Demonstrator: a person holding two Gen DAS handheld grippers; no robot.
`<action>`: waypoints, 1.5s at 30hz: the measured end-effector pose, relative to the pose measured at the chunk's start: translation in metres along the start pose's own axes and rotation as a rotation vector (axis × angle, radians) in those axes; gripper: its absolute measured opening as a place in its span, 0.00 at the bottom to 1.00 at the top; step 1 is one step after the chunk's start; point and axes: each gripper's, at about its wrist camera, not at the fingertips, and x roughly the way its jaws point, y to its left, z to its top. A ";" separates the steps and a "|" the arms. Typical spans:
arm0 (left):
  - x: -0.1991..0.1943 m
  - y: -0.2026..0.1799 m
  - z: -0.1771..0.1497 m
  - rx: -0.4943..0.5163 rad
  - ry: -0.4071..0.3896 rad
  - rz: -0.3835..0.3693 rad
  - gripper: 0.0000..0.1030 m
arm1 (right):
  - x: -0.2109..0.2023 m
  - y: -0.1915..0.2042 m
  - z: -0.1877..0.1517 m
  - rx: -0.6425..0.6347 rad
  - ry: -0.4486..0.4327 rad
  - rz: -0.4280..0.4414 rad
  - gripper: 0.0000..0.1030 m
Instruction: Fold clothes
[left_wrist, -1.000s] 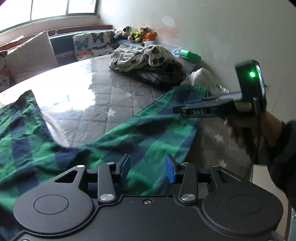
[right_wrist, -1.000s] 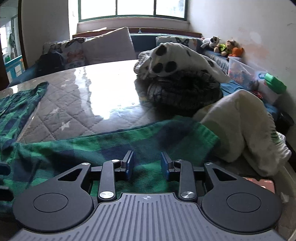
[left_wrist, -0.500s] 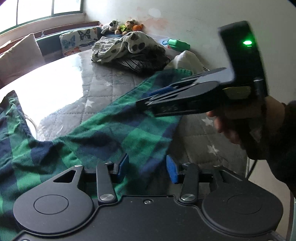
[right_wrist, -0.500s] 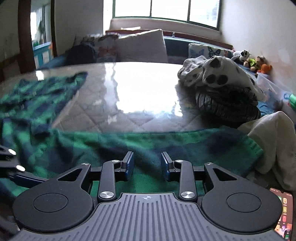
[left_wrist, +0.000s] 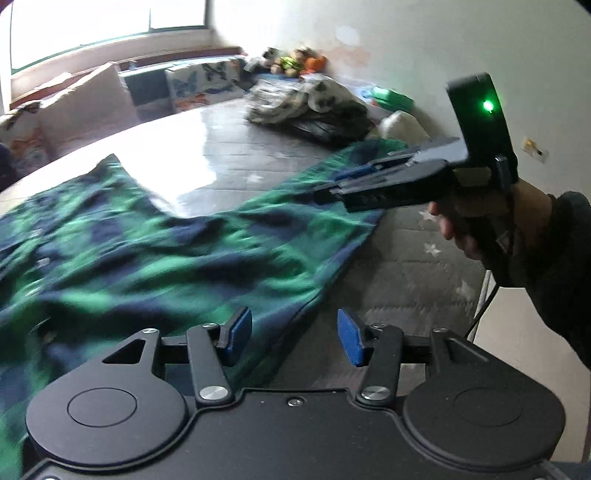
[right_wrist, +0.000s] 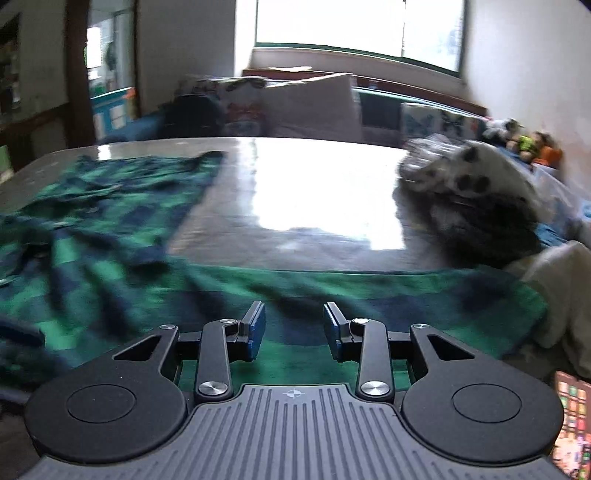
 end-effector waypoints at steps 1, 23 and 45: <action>-0.008 0.004 -0.004 -0.008 -0.005 0.016 0.53 | -0.002 0.008 0.001 -0.012 0.000 0.021 0.35; -0.147 0.077 -0.102 -0.169 0.009 0.339 0.58 | -0.065 0.185 -0.019 -0.628 0.015 0.487 0.42; -0.112 0.098 -0.103 0.164 0.102 0.227 0.62 | -0.034 0.194 -0.015 -0.671 0.089 0.597 0.47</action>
